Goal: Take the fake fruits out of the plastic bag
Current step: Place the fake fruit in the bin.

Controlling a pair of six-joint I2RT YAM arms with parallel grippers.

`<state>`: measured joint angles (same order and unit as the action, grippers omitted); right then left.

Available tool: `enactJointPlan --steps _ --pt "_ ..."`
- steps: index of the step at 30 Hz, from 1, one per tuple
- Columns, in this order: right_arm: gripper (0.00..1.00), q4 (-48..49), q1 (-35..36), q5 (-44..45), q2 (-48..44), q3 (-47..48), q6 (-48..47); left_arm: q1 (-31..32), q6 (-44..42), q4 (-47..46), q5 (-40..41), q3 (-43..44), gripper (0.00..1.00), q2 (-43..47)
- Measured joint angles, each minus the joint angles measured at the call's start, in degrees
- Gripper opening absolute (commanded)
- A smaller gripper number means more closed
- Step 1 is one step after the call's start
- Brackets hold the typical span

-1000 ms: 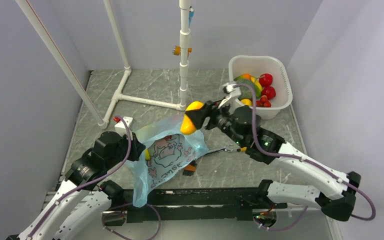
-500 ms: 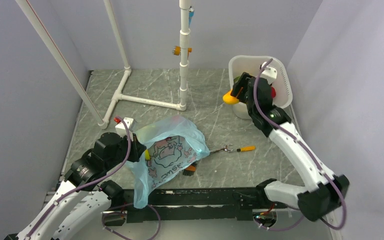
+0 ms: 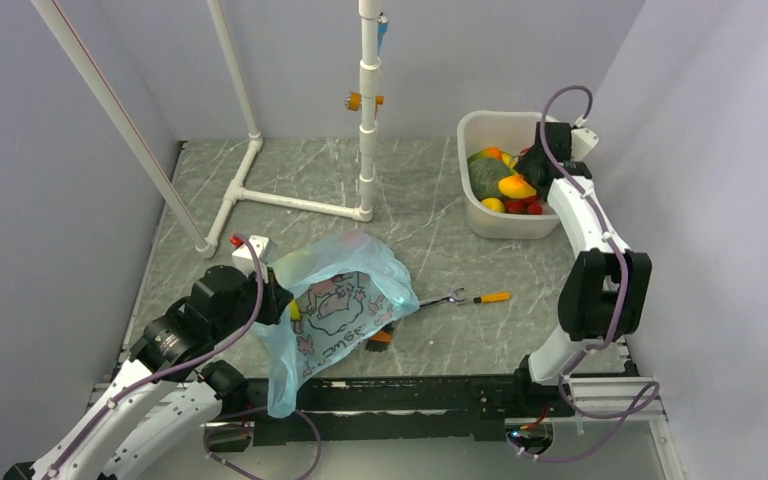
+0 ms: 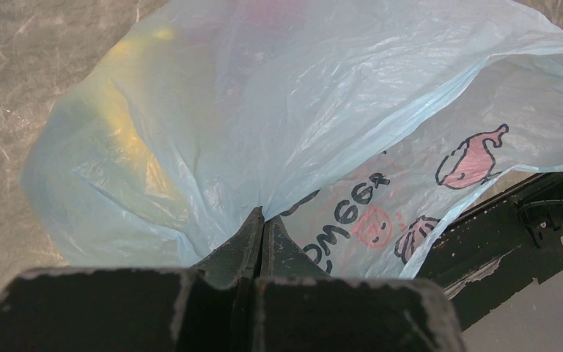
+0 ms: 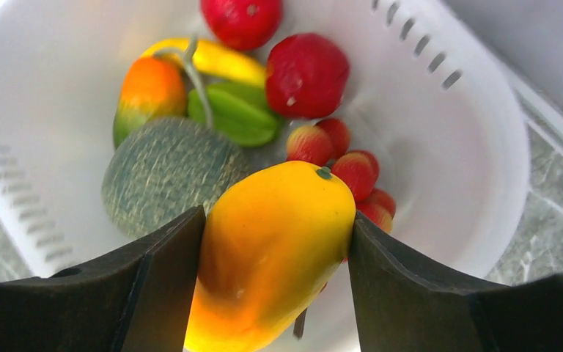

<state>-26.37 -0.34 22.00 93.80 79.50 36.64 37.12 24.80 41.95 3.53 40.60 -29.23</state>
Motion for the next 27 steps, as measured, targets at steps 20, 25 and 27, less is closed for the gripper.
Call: enactJointPlan --steps 20,25,27 --pt "0.73 -2.84 -1.73 3.91 8.50 2.69 0.48 1.51 0.44 0.83 2.05 0.00 0.00 0.00" --pt "0.87 -2.14 -1.79 2.91 7.61 1.09 -0.72 2.21 0.59 0.85 2.54 0.00 0.00 0.15" --pt "0.91 -2.29 -1.57 2.75 7.37 1.07 -1.27 2.69 0.83 0.96 2.89 0.00 0.00 0.15"
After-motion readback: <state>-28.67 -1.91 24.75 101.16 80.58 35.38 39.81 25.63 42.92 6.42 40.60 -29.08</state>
